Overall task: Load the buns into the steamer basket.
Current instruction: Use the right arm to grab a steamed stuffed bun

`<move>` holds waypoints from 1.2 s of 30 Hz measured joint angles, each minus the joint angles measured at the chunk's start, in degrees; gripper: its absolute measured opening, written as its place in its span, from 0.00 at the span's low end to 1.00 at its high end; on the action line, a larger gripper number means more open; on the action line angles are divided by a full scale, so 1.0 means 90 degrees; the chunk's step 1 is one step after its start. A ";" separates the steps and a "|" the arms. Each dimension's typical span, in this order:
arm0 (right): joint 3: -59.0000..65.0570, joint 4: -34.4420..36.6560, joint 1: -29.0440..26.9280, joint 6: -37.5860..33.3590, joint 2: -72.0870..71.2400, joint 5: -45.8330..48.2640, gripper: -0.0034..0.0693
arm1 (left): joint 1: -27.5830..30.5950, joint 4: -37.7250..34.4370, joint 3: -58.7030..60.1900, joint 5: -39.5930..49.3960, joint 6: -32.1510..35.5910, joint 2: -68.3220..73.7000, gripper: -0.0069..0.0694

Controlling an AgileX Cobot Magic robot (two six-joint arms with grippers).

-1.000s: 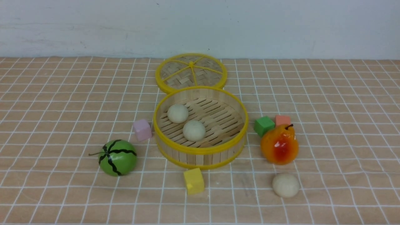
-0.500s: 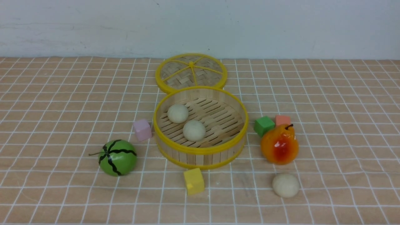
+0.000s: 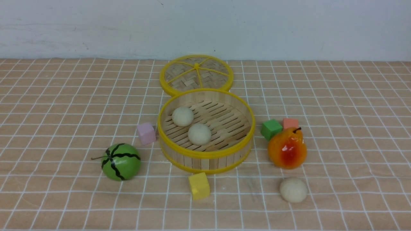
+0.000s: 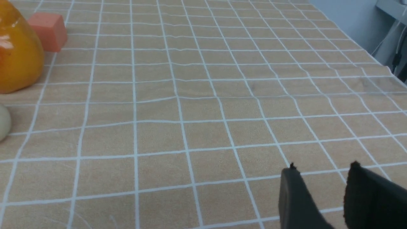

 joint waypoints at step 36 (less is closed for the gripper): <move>-0.2524 0.1370 0.0000 0.2195 0.0766 -0.2677 0.38 | 0.0000 -0.0012 0.0000 0.0000 0.0000 0.0000 0.16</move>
